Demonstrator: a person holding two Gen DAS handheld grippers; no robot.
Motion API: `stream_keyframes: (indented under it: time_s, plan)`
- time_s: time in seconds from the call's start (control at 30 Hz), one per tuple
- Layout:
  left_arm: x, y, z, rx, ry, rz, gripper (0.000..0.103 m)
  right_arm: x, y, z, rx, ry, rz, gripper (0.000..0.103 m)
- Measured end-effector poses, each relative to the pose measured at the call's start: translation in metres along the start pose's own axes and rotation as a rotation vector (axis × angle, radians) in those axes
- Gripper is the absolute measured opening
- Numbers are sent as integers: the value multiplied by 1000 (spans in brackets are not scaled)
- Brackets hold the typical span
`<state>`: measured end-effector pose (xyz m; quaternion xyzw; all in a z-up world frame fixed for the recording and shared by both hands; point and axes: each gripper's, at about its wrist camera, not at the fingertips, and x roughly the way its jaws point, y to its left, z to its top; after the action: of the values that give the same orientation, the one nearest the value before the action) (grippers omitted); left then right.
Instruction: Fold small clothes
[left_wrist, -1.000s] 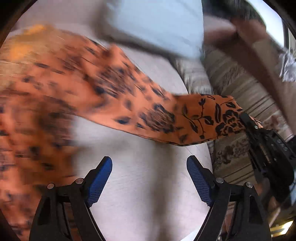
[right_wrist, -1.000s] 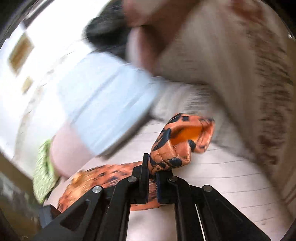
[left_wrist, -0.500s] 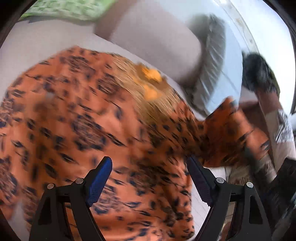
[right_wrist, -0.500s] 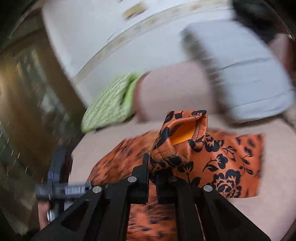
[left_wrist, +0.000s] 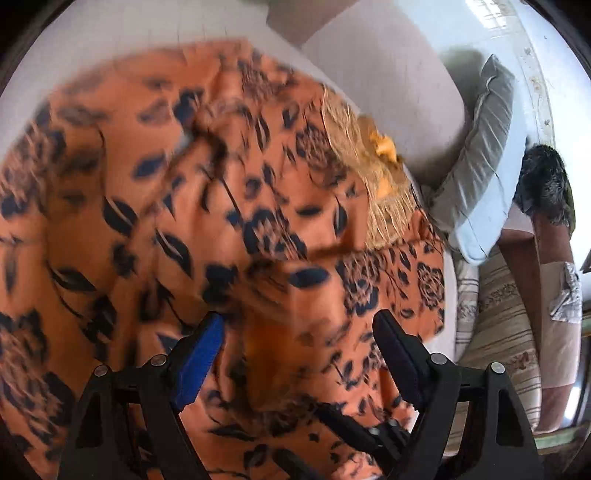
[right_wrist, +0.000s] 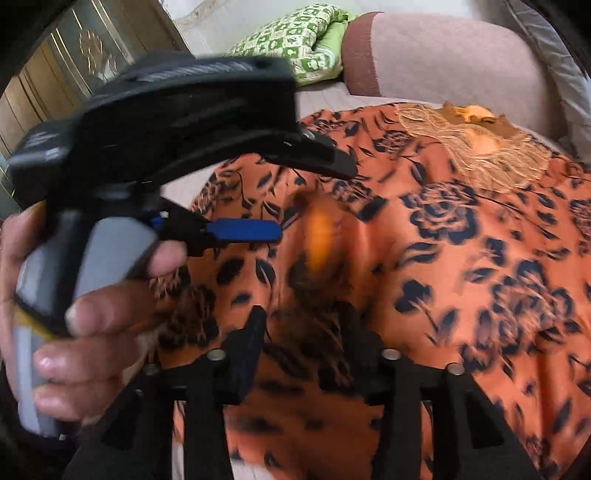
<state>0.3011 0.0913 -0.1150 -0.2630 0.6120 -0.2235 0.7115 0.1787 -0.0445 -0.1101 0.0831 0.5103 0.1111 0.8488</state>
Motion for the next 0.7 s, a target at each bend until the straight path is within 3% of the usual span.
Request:
stream_keyframes:
  time_s: [0.03,0.1,0.13,0.17,0.2,0.33,0.37,0.43,0.5,0.6,0.67,0.7]
  plan:
    - [3,-4,-4,12,15,14,82,-12,-4,-5,4,0,-15,62]
    - [17,-13,-10,89,36,131,81,-44,-19,-18,36,-36,-37,70]
    - [21,-14,-14,118,26,219,67,-56,-28,-23,61,-50,-58,70]
    - [23,-13,-15,116,10,256,54,-75,-46,-31,112,-75,-83,70]
    - [25,-10,-14,110,-3,282,50,-86,-61,-35,152,-98,-93,70]
    - [38,-3,-11,63,15,274,41,-113,-122,-41,276,-167,-232,69]
    - [39,-6,-13,69,9,282,30,-115,-133,-41,307,-174,-263,68]
    - [40,-11,-19,83,15,282,4,-117,-161,-38,387,-173,-223,63]
    - [27,-10,-26,42,0,245,4,-116,-177,-34,448,-175,-165,59]
    - [-8,-7,-44,0,-91,120,4,-115,-184,-37,503,-177,-102,54]
    - [-6,0,-44,-5,-146,190,5,-113,-179,-34,496,-183,-80,57]
    - [5,7,-41,-23,-109,217,5,-111,-173,-35,479,-179,-85,57]
